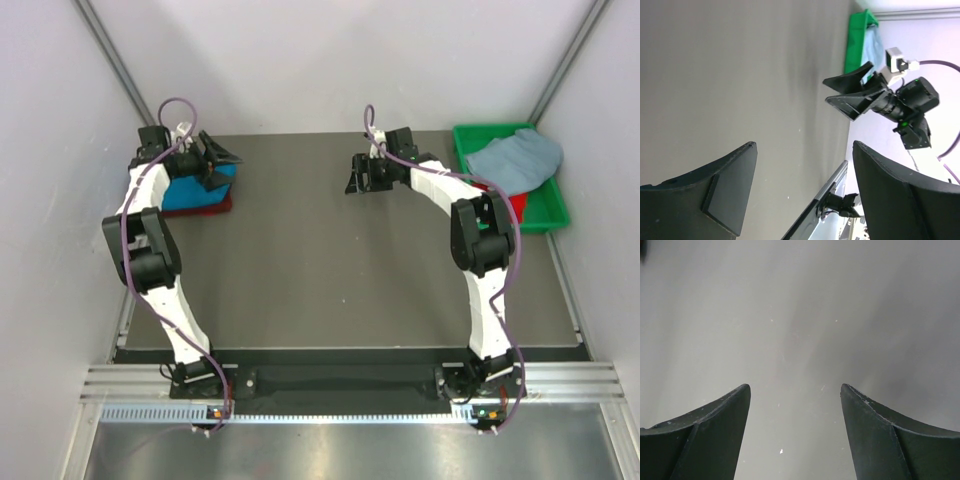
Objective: Fold and stack the t-shirts
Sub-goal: Neatly place the folded tshirt to the corner
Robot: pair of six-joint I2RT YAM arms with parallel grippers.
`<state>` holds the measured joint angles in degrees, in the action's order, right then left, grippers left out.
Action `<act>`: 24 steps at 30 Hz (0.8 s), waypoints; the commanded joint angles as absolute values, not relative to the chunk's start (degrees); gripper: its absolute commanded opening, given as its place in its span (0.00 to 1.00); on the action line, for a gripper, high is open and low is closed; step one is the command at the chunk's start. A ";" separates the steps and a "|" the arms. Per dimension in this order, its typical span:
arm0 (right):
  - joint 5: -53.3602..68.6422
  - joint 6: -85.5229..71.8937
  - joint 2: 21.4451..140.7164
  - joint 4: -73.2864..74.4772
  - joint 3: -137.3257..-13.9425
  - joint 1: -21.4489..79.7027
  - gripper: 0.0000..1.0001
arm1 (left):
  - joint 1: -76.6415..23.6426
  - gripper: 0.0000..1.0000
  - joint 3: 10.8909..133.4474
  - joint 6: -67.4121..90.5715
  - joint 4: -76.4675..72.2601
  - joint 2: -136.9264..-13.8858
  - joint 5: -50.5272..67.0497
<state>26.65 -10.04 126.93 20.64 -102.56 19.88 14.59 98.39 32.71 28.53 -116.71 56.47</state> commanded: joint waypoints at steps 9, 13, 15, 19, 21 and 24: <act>26.81 -7.91 125.42 20.13 -102.83 20.83 0.73 | 18.72 0.80 101.87 32.70 23.47 -123.66 59.94; 26.89 -8.00 125.68 20.22 -103.09 20.92 0.73 | 18.81 0.79 99.24 32.52 24.34 -123.84 60.99; 27.07 -8.00 125.95 20.30 -103.45 20.92 0.73 | 18.81 0.80 97.04 32.87 24.43 -122.70 61.43; 27.16 -8.35 126.47 20.30 -104.24 21.00 0.73 | 19.07 0.80 92.74 33.49 25.31 -119.89 61.35; 27.33 -8.44 126.74 20.22 -104.50 21.01 0.73 | 19.25 0.80 89.66 34.10 25.58 -118.31 61.17; 27.42 -8.53 126.91 20.30 -104.85 21.00 0.73 | 19.42 0.80 85.88 36.20 24.79 -116.90 61.78</act>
